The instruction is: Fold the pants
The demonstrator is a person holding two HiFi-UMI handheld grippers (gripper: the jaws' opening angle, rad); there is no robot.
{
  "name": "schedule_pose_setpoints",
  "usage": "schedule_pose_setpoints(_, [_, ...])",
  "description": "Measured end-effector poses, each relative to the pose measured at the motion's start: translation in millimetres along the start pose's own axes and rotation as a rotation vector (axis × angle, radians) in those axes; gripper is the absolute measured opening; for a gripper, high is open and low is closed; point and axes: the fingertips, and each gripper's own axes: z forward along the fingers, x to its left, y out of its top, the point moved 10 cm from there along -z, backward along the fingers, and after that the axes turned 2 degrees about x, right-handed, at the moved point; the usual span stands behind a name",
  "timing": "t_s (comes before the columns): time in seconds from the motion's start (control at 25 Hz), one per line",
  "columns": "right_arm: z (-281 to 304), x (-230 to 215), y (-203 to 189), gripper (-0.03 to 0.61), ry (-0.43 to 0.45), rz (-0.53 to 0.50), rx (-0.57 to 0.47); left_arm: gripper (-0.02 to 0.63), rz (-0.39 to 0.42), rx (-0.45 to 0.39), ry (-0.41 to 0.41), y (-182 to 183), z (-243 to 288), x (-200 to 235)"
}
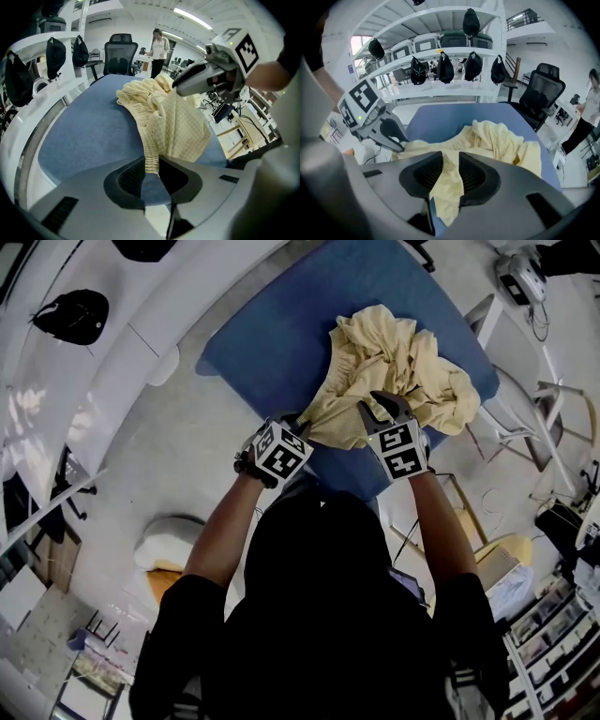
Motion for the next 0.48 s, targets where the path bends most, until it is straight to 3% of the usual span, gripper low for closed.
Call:
schedule_pose_setpoints(0.12, [11, -2, 31, 0.118, 0.068, -0.09, 0.022, 0.1, -0.049, -0.012, 0.01, -5, 2, 2])
schedule_pose_setpoints(0.28, [19, -3, 46, 0.121, 0.223, -0.235, 0.142, 0.1, -0.124, -0.006, 0.073, -13, 6, 16])
schedule_pose_setpoints(0.48, [35, -35, 69, 0.098, 0.211, -0.253, 0.066, 0.1, -0.153, 0.018, 0.137, -18, 5, 29])
